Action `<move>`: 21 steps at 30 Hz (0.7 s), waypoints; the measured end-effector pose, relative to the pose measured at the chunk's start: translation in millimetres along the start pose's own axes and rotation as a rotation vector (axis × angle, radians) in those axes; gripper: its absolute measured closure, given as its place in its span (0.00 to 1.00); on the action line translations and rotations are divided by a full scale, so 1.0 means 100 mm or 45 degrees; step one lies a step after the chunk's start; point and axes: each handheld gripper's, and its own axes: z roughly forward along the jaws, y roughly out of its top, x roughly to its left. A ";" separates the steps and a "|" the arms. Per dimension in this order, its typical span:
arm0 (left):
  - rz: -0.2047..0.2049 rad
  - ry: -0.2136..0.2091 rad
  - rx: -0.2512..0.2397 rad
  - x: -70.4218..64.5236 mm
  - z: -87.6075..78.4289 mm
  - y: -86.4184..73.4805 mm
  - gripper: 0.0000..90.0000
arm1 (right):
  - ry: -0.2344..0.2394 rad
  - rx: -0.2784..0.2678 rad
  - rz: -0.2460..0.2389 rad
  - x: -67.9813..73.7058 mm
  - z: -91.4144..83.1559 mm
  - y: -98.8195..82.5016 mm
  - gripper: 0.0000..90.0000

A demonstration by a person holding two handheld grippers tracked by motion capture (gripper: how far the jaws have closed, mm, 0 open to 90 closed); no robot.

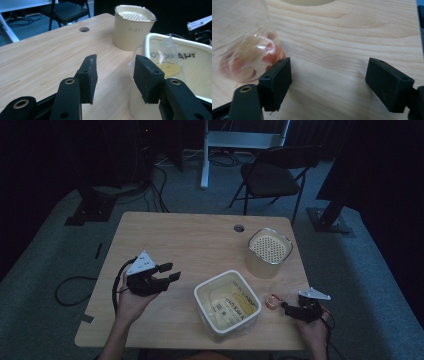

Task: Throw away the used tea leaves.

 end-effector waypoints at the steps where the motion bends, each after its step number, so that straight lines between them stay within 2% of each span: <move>1: -0.006 0.006 -0.004 0.02 0.00 -0.02 0.60 | 0.005 0.005 -0.008 0.00 -0.01 0.00 0.21; 2: -0.006 0.006 -0.004 0.02 0.00 -0.02 0.60 | 0.005 0.005 -0.008 0.00 -0.01 0.00 0.21; 3: -0.011 0.013 -0.005 0.04 0.01 -0.05 0.60 | 0.017 0.013 -0.019 0.01 -0.01 -0.01 0.15; 5: -0.014 0.018 -0.004 0.05 0.02 -0.06 0.60 | 0.027 0.023 -0.037 0.02 -0.02 -0.02 0.13; 8: -0.031 0.029 0.003 0.09 0.04 -0.10 0.60 | 0.039 0.029 -0.045 0.03 -0.03 -0.03 0.13; 11: -0.040 0.024 0.019 0.11 0.05 -0.13 0.60 | 0.052 0.023 -0.026 0.01 -0.07 -0.06 0.15; 12: -0.044 0.026 0.025 0.12 0.06 -0.15 0.60 | 0.081 0.008 0.000 -0.01 -0.10 -0.08 0.15; 14: -0.053 0.028 0.024 0.14 0.06 -0.17 0.60 | 0.088 0.005 0.001 -0.01 -0.11 -0.09 0.15; 18: -0.071 0.036 0.028 0.16 0.05 -0.21 0.60 | 0.127 -0.015 -0.059 0.03 -0.16 -0.15 0.15; 21: -0.079 0.038 0.031 0.17 0.05 -0.25 0.60 | 0.149 -0.038 -0.073 0.06 -0.18 -0.16 0.15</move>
